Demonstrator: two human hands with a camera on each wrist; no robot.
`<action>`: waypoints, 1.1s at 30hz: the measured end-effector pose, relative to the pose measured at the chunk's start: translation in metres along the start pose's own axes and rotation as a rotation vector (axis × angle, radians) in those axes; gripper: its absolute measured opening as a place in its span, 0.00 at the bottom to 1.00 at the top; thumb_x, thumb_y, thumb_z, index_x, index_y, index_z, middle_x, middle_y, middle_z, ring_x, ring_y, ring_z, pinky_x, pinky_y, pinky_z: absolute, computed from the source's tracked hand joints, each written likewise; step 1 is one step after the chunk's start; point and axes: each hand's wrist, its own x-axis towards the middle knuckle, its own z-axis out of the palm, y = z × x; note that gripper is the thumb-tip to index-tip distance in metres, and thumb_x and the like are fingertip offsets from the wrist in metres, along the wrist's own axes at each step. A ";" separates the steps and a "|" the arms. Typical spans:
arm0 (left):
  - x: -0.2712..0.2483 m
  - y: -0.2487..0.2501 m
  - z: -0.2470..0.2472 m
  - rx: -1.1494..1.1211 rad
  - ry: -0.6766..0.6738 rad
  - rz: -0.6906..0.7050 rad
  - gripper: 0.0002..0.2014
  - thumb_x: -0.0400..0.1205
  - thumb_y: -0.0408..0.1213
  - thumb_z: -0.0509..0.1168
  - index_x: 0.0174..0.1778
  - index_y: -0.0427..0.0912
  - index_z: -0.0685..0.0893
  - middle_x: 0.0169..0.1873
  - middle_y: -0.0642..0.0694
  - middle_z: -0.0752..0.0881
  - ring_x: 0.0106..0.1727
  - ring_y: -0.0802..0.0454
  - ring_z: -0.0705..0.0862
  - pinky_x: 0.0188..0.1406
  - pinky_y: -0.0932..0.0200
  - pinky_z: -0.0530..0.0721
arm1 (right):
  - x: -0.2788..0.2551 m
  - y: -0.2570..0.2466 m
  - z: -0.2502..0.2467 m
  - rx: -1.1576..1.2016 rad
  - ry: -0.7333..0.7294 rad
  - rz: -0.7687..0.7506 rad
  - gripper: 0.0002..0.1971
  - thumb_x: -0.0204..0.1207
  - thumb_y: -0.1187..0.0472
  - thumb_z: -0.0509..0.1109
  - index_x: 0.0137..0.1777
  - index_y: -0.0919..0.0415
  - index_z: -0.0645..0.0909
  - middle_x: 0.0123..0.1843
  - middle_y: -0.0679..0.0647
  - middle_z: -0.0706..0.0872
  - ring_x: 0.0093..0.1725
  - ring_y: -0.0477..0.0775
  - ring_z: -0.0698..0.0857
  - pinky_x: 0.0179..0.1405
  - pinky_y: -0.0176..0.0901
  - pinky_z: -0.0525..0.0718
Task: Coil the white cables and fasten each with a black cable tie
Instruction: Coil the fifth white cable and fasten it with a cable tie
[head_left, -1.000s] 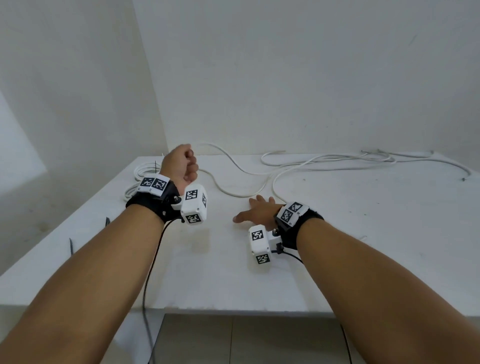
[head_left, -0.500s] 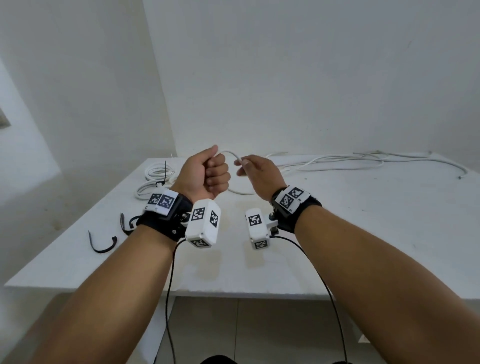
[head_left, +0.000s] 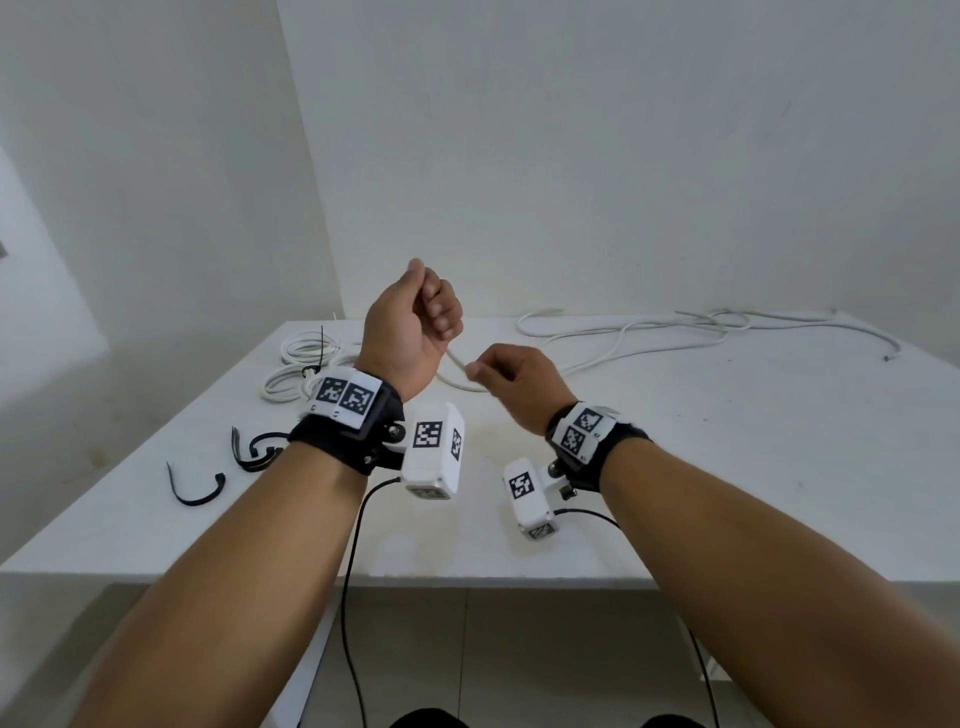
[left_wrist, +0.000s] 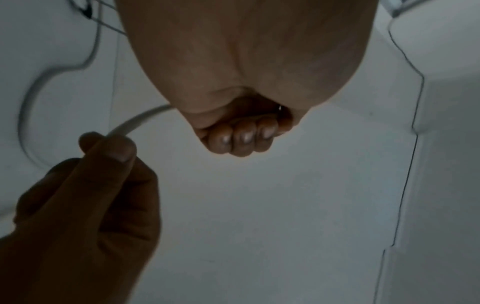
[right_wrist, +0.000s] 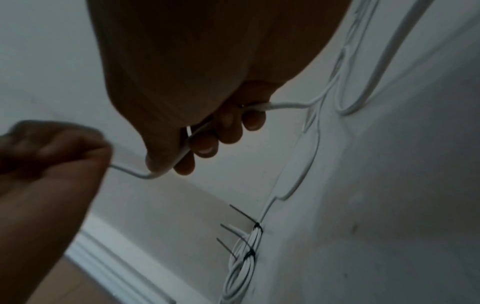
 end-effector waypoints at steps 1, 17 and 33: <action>0.004 -0.005 -0.001 0.069 0.046 0.027 0.20 0.91 0.41 0.48 0.32 0.43 0.66 0.21 0.50 0.67 0.22 0.54 0.65 0.25 0.60 0.63 | -0.003 -0.004 0.004 -0.019 -0.034 -0.012 0.12 0.80 0.52 0.72 0.38 0.57 0.84 0.28 0.47 0.77 0.26 0.42 0.71 0.30 0.34 0.71; -0.004 -0.032 -0.050 1.616 -0.104 -0.212 0.20 0.90 0.46 0.49 0.41 0.36 0.75 0.40 0.40 0.81 0.39 0.46 0.76 0.35 0.53 0.68 | -0.006 -0.016 -0.008 -0.344 -0.288 -0.080 0.04 0.76 0.58 0.73 0.46 0.56 0.89 0.37 0.46 0.87 0.34 0.41 0.81 0.34 0.31 0.77; -0.024 -0.037 -0.046 0.393 -0.233 -0.530 0.26 0.85 0.57 0.53 0.24 0.46 0.63 0.15 0.53 0.58 0.19 0.55 0.54 0.21 0.60 0.49 | 0.024 -0.016 -0.042 0.017 -0.075 -0.050 0.11 0.68 0.52 0.83 0.34 0.57 0.87 0.26 0.51 0.78 0.27 0.47 0.69 0.28 0.36 0.67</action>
